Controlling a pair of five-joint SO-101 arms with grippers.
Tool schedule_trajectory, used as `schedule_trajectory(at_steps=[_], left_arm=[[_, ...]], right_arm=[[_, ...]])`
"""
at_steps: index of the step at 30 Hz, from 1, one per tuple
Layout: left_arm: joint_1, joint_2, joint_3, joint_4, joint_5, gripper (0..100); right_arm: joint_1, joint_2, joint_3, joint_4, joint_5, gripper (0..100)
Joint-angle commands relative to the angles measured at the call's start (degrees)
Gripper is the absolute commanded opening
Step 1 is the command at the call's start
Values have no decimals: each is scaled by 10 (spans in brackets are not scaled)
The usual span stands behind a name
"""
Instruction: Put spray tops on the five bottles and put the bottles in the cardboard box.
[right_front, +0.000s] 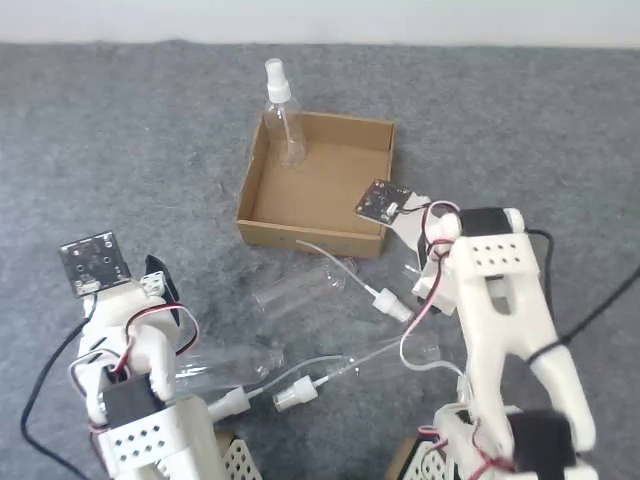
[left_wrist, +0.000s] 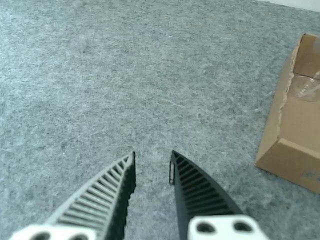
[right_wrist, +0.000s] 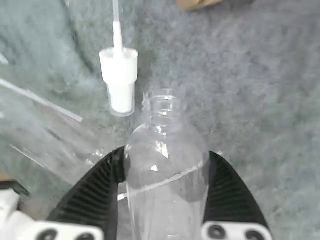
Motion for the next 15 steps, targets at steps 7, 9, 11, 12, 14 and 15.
schedule_trajectory(at_steps=[7,9,11,12,14,15], left_arm=[[-2,-1,-2,-1,-7,105],[-2,-1,-2,-1,-7,105],[-2,-1,-2,-1,-7,105],[-2,-1,-2,-1,-7,105],[-2,-1,-2,-1,-7,105],[-2,-1,-2,-1,-7,105]], right_arm=[[-91,-143,-32,63,-149,91],[-106,-161,-32,64,-173,90],[-117,-177,-32,64,-190,90],[-122,-183,-32,64,-196,90],[-128,-199,-32,64,-213,90],[-131,-206,-32,64,-223,90]])
